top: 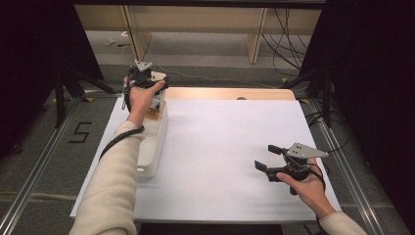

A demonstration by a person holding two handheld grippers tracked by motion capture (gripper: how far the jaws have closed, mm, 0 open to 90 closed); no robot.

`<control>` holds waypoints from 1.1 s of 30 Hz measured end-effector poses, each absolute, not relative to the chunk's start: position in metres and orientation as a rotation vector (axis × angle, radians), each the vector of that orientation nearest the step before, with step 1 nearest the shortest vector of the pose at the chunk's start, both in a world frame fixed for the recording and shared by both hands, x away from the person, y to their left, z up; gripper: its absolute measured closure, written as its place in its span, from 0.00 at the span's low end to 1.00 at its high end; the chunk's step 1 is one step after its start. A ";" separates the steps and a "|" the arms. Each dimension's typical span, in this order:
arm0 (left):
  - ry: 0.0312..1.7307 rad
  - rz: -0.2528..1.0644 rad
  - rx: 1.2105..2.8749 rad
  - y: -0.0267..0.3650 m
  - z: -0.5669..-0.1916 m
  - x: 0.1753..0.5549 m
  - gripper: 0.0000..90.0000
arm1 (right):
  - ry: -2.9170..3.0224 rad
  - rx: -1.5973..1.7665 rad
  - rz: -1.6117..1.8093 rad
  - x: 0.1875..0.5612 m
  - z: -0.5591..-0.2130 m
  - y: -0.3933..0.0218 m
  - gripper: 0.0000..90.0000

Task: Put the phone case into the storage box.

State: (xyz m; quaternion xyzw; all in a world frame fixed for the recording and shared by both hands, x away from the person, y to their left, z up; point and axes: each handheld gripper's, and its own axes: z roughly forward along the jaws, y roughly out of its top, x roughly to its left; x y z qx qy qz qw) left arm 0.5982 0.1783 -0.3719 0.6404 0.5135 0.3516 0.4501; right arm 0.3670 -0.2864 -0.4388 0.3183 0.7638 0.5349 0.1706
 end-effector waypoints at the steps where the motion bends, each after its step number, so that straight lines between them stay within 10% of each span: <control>1: 1.270 0.871 1.585 0.178 -0.372 0.599 0.12 | 2.169 0.905 1.519 0.367 -0.439 -0.286 0.19; 33: 1.281 0.849 1.587 0.179 -0.379 0.603 0.12 | 2.172 0.904 1.519 0.367 -0.439 -0.287 0.19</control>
